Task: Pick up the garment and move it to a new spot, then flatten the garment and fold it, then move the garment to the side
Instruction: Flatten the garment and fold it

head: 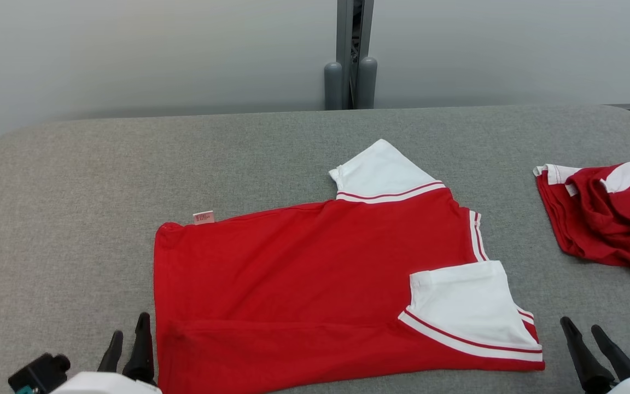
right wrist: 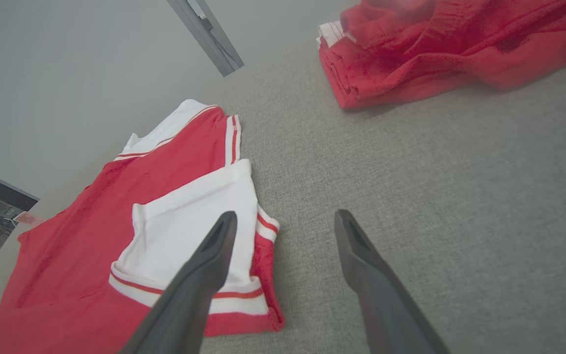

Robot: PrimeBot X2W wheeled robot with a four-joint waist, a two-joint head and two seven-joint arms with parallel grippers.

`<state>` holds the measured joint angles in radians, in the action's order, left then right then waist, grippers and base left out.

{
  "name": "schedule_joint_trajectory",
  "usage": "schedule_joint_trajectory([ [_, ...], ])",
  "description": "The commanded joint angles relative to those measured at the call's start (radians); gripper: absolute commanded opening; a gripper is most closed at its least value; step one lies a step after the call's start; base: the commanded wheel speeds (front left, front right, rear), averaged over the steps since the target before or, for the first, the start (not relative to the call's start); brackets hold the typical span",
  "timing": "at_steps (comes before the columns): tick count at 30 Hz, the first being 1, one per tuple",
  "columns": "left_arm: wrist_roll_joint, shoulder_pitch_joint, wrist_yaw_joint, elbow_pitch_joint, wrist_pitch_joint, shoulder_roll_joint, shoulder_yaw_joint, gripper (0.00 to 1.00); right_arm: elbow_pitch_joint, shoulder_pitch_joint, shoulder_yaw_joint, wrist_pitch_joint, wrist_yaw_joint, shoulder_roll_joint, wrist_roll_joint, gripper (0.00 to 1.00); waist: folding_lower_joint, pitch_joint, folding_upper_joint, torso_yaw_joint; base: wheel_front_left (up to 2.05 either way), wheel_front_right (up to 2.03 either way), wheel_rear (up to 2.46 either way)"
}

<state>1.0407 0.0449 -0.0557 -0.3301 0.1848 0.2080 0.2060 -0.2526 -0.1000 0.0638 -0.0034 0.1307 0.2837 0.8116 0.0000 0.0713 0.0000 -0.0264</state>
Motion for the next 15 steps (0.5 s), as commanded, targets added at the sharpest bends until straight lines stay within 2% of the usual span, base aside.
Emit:
schedule_joint_trajectory([
  [1, -0.033, -0.061, -0.011, 0.007, -0.018, 0.024, 0.016, 1.00, 0.027, 0.020, -0.012, 0.010, 0.000, 0.009, -0.010, 1.00, 0.0000, 0.004, 0.0000, -0.003, 0.00, 0.00, 0.00],
  [7, -0.099, -0.215, -0.028, -0.042, -0.090, 0.075, 0.063, 1.00, 0.084, 0.076, 0.001, 0.047, 0.000, 0.023, -0.036, 1.00, 0.0000, 0.039, 0.0000, -0.016, 0.00, 0.00, 0.00],
  [15, -0.184, -0.458, -0.033, -0.210, -0.201, 0.131, 0.133, 1.00, 0.153, 0.217, 0.073, 0.102, 0.000, 0.053, -0.056, 1.00, 0.0000, 0.138, 0.0000, -0.047, 0.00, 0.00, 0.00],
])
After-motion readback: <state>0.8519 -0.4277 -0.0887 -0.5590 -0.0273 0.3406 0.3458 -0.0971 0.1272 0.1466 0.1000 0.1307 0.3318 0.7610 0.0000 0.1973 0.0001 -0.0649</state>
